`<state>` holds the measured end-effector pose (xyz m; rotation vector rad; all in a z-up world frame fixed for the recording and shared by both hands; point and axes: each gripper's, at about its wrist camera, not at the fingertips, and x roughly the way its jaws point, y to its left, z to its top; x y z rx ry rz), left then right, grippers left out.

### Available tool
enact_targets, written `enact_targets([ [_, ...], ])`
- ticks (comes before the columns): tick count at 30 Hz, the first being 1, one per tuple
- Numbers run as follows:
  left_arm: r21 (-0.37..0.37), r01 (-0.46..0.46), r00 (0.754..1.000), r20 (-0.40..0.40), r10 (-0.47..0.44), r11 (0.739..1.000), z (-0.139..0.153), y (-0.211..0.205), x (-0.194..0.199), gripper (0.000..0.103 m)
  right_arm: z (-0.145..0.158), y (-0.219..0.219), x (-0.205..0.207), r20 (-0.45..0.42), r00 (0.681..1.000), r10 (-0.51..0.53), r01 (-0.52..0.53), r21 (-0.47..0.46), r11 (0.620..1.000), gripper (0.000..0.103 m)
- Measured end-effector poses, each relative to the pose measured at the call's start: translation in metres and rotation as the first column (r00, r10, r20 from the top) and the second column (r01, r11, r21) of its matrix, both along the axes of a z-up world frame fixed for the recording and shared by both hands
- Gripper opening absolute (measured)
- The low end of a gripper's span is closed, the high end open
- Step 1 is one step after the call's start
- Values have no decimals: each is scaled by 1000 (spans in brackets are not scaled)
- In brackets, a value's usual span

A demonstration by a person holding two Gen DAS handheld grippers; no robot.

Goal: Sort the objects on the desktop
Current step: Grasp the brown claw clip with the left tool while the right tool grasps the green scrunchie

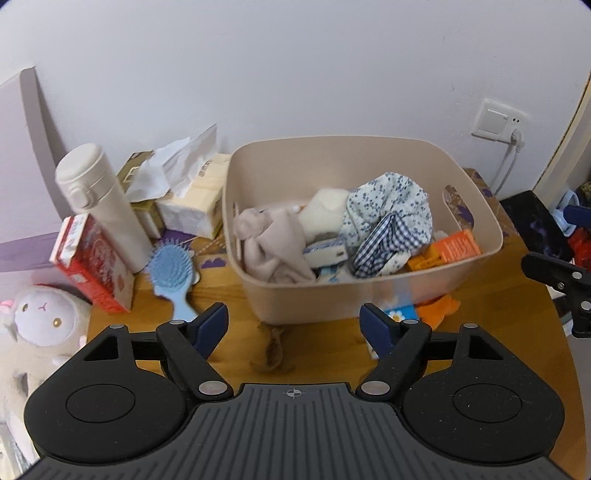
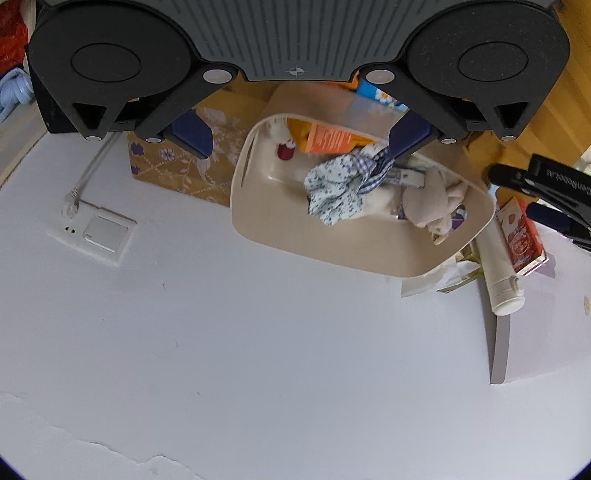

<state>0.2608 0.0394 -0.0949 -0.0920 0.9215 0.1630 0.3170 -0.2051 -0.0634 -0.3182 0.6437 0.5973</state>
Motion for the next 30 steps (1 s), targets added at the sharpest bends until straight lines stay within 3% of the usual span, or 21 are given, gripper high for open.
enact_targets([
  [5,28,33,999,-4,-33,999,0,3,-22,80,0,-2,-24,-5,1000,-13,13,6,1000,103],
  [17,-9,92,995,-32,-93,996,-12,0,-69,80,-10,-2,-77,-17,1000,2,-3,-38,999,103],
  [21,17,126,992,-33,-125,992,-17,-7,-82,80,-20,-4,-92,4,1000,17,-17,-58,998,103],
  [24,32,143,989,-40,-142,989,-24,-11,-88,80,-30,-4,-94,-10,999,30,-31,-76,997,103],
  [30,-8,118,991,-55,-119,993,-40,-15,-96,80,-51,-8,-91,-63,995,80,-84,-60,995,103],
])
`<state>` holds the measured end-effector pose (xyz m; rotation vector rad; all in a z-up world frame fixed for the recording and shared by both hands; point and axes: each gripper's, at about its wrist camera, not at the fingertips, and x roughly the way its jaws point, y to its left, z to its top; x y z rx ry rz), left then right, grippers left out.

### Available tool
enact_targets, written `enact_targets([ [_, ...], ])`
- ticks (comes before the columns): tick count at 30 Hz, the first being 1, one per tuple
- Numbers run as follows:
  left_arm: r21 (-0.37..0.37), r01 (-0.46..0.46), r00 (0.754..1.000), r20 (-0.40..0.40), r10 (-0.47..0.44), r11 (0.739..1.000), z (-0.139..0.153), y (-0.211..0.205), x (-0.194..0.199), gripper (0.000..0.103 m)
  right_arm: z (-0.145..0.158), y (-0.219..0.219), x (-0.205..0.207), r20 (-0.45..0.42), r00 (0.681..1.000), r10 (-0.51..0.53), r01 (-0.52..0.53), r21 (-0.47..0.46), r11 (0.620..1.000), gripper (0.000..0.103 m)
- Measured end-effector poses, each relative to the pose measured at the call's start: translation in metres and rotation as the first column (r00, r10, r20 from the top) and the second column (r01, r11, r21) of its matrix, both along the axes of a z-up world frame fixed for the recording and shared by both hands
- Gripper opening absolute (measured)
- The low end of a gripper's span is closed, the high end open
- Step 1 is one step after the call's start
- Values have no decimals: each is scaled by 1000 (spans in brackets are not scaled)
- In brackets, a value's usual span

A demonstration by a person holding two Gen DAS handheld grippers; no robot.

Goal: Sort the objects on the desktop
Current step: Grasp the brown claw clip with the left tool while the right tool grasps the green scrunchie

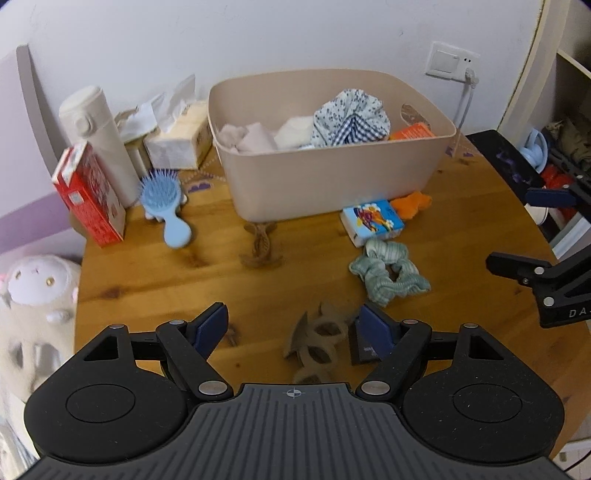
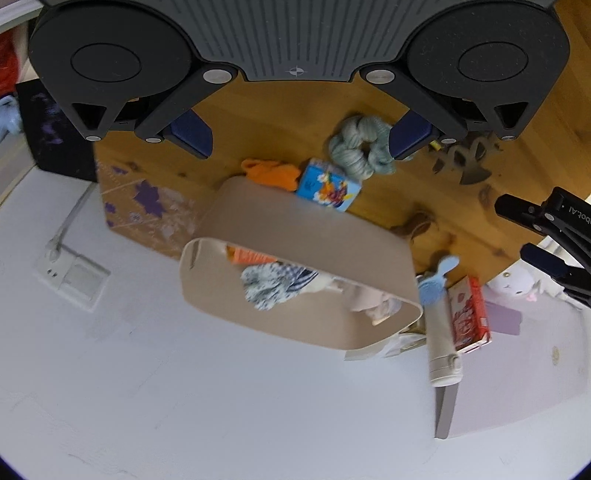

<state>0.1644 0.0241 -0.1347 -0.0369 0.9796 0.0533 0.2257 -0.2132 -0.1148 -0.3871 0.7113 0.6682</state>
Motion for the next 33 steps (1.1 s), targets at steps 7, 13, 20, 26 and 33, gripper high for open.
enact_targets([
  [7,-22,-47,996,-71,45,999,-23,0,-12,80,-15,-2,4,-78,997,18,-17,17,1000,103],
  [13,-34,-39,992,-125,34,999,-45,4,-19,80,-30,9,-1,-101,994,43,-44,-11,999,103],
  [20,-48,12,992,-123,-18,999,-59,9,-12,80,-46,27,-12,-76,995,72,-78,-80,994,103],
  [26,-45,36,990,-132,-42,998,-72,10,2,80,-62,46,-12,-42,997,66,-72,-145,987,103],
  [33,-31,54,993,-105,-56,998,-83,7,9,79,-68,67,-11,8,997,75,-71,-206,976,98],
])
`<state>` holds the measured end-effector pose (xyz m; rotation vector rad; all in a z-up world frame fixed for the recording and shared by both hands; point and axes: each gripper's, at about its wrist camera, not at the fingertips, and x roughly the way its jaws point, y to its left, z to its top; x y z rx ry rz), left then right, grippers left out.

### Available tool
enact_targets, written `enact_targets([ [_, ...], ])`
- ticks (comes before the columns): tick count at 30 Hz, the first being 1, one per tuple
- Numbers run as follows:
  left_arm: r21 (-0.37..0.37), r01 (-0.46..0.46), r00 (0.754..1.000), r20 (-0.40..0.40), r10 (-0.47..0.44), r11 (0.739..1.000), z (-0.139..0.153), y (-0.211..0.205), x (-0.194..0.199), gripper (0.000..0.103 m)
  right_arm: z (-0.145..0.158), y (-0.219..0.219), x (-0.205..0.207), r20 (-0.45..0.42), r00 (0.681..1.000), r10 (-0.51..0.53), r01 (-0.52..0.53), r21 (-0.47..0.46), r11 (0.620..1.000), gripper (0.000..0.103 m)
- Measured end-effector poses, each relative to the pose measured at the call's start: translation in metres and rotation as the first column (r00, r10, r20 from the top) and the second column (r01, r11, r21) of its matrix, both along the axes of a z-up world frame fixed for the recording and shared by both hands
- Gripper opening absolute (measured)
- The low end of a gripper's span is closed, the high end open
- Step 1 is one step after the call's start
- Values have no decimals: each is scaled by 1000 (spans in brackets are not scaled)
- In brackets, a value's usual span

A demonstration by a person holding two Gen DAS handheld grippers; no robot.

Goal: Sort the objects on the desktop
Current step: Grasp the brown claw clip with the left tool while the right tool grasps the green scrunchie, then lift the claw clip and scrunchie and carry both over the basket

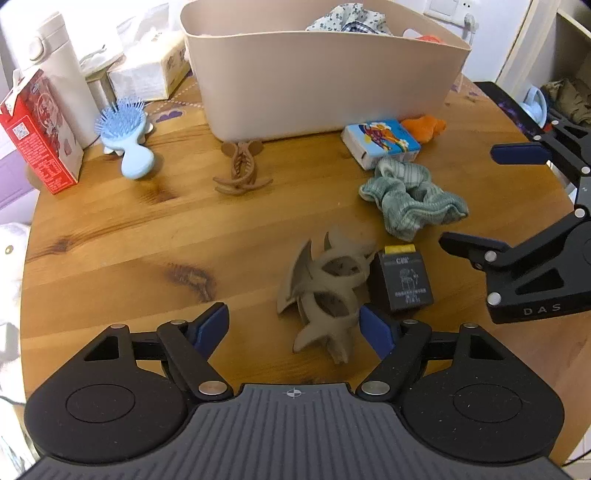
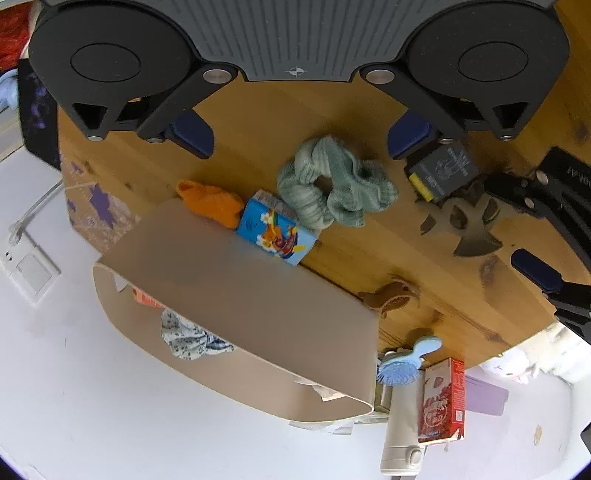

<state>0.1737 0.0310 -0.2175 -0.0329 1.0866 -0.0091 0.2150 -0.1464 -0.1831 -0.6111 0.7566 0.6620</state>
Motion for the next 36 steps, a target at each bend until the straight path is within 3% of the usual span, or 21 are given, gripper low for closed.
enact_targets([
  [3,-14,-8,1000,-9,8,1000,-3,1,5,79,1,7,2,4,1000,8,-8,6,1000,92],
  [6,-21,-28,1000,-3,28,999,-1,2,6,77,-1,15,4,-5,1000,30,-30,-12,999,78],
  [9,-26,2,1000,-1,-2,1000,-4,-1,7,66,-3,24,4,-17,998,67,-67,-11,998,72],
  [10,-30,12,1000,-13,-12,999,-6,-1,8,58,-5,27,4,-24,996,82,-82,-19,996,70],
  [12,-42,17,999,-33,-18,999,-8,-3,8,49,-10,31,3,-48,994,96,-98,-45,994,57],
  [14,-30,23,999,-31,-24,999,-8,-6,6,47,-14,35,1,-77,991,106,-111,-54,992,34],
  [16,-21,32,999,-26,-33,999,-7,-7,5,46,-14,34,-2,-90,990,108,-112,-44,993,27],
  [17,-19,35,999,-23,-35,999,-7,-8,4,44,-14,33,-3,-95,989,109,-112,-33,993,18],
  [20,-20,40,999,-21,-40,999,-5,-8,3,36,-11,29,-6,-112,988,110,-113,-18,993,10],
  [36,-42,-32,999,21,33,999,26,14,-9,36,26,4,-18,-93,993,79,-71,88,994,9],
])
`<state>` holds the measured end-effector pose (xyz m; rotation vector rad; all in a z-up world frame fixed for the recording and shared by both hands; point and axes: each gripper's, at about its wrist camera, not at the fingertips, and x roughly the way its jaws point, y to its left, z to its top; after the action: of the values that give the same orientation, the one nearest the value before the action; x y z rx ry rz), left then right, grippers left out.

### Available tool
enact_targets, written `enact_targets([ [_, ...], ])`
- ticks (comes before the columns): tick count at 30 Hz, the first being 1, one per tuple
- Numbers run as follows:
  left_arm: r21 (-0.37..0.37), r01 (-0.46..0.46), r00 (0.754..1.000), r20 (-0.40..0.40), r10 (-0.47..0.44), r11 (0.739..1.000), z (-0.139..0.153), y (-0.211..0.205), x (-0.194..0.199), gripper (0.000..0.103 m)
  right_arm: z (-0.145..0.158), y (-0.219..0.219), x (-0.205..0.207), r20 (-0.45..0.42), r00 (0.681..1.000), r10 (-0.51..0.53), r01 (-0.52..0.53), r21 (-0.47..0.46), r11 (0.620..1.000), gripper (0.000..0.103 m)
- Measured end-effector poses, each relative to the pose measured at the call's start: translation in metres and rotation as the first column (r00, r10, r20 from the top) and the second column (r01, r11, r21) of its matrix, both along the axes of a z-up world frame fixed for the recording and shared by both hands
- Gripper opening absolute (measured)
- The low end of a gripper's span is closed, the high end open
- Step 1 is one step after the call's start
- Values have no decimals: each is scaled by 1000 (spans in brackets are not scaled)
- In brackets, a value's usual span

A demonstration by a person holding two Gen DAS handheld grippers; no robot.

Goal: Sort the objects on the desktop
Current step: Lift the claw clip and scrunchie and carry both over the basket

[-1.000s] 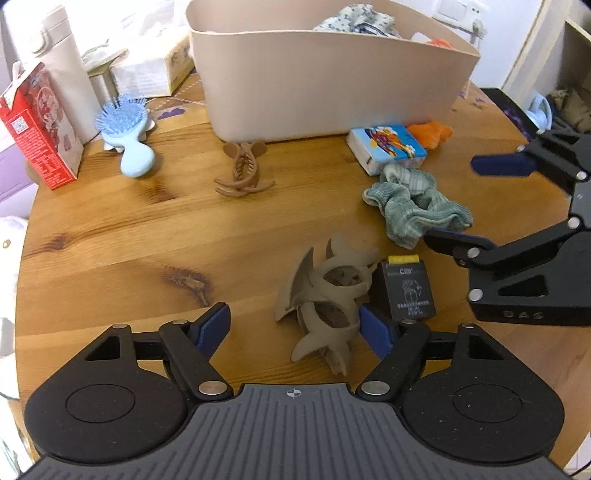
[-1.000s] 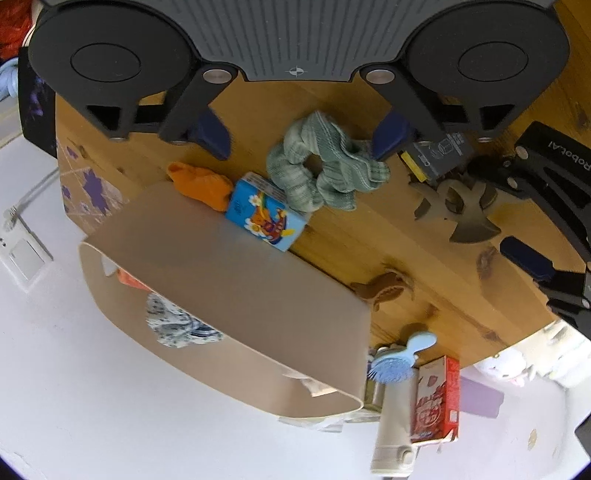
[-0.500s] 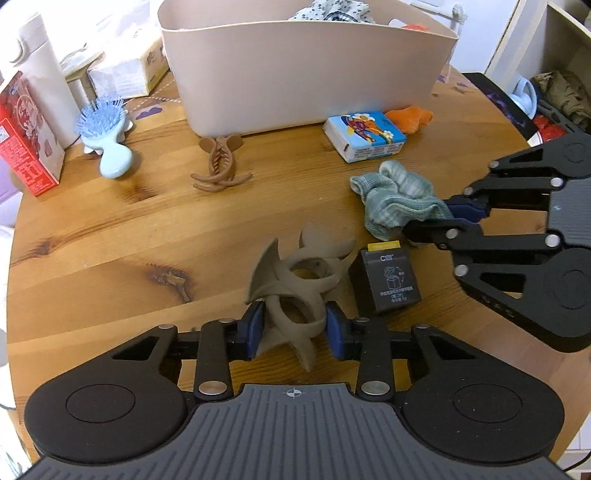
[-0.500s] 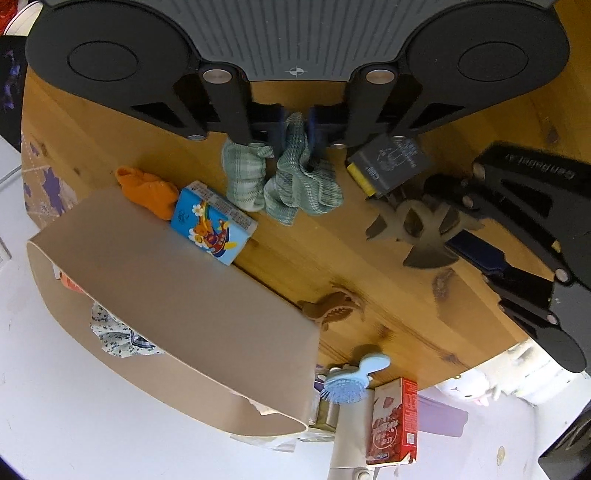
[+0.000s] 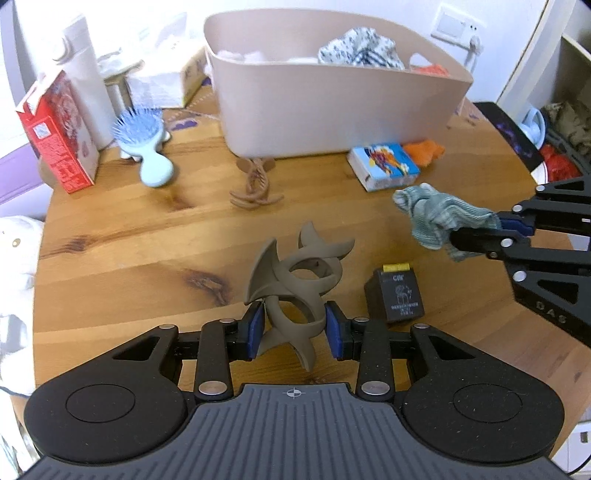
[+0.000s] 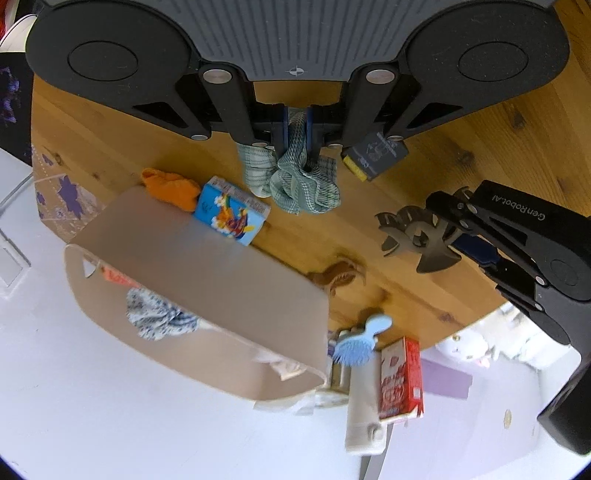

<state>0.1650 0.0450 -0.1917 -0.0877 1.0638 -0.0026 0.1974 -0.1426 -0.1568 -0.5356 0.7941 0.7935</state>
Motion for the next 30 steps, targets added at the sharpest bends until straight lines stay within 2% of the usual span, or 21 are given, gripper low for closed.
enact_targets([
  [10,18,-17,998,58,16,1000,27,6,-3,36,34,-14,-2,50,999,-20,17,74,997,9],
  [15,28,-25,995,101,22,999,44,9,0,36,50,-21,-8,101,995,-13,3,98,995,9],
  [30,55,-4,969,247,-9,998,107,21,43,36,93,-26,27,254,965,-68,31,147,989,9],
])
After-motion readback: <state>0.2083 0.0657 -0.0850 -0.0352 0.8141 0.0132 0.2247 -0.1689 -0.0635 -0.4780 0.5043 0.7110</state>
